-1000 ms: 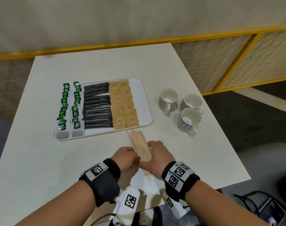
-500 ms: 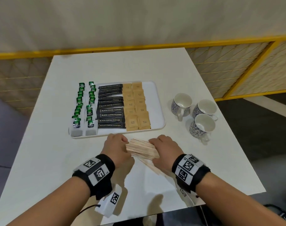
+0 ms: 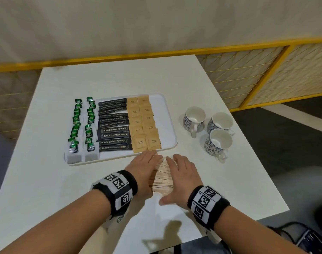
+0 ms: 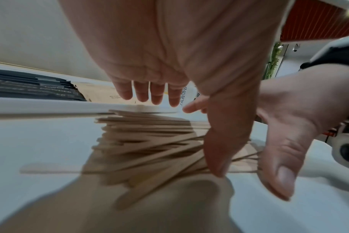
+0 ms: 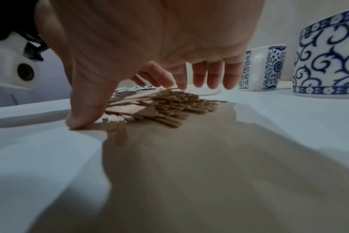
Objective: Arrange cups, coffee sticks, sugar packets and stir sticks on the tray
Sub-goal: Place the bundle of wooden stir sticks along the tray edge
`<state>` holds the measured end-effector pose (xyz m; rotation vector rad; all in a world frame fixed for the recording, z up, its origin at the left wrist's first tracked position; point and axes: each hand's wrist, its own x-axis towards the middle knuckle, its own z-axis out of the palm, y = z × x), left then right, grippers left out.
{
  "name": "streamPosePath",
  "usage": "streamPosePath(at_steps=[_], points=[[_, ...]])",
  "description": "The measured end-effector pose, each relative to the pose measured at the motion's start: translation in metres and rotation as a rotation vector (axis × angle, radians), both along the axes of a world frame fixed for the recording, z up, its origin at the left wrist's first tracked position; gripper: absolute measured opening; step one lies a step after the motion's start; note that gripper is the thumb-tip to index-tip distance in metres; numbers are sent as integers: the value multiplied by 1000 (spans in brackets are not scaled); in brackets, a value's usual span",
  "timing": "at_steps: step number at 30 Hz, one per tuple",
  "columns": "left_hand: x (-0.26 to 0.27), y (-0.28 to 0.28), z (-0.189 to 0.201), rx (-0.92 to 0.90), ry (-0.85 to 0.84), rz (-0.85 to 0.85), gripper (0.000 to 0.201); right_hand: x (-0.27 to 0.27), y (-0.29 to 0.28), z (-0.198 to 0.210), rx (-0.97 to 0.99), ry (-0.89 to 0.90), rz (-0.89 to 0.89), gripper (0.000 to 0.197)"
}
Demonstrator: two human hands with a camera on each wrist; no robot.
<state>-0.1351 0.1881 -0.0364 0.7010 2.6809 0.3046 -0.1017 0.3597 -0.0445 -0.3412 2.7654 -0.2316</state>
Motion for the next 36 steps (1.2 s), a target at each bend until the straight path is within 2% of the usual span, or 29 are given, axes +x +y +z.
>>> streamPosePath(at_steps=[3,6,10,13,21,25,30,36], points=[[-5,1,0,-117,-65,-53,116,-3,-1,-1,-31,-53,26,130],[-7,-1,-4,-158,-12,-110,109,-7,-2,0,-58,-49,52,109],[-10,1,-6,-106,22,-97,73,-13,-5,7,-32,-62,127,70],[-12,3,-2,-149,0,-72,54,-17,-9,10,-2,-78,160,57],[-13,10,-2,-275,-49,-77,39,-29,-19,10,45,-102,208,42],[-12,13,-3,-307,-38,-88,39,-31,-23,8,54,-102,214,36],[-14,13,0,-354,-57,-96,37,-34,-25,6,72,-49,239,36],[-14,16,1,-372,-87,-26,32,-39,-25,4,77,-44,251,34]])
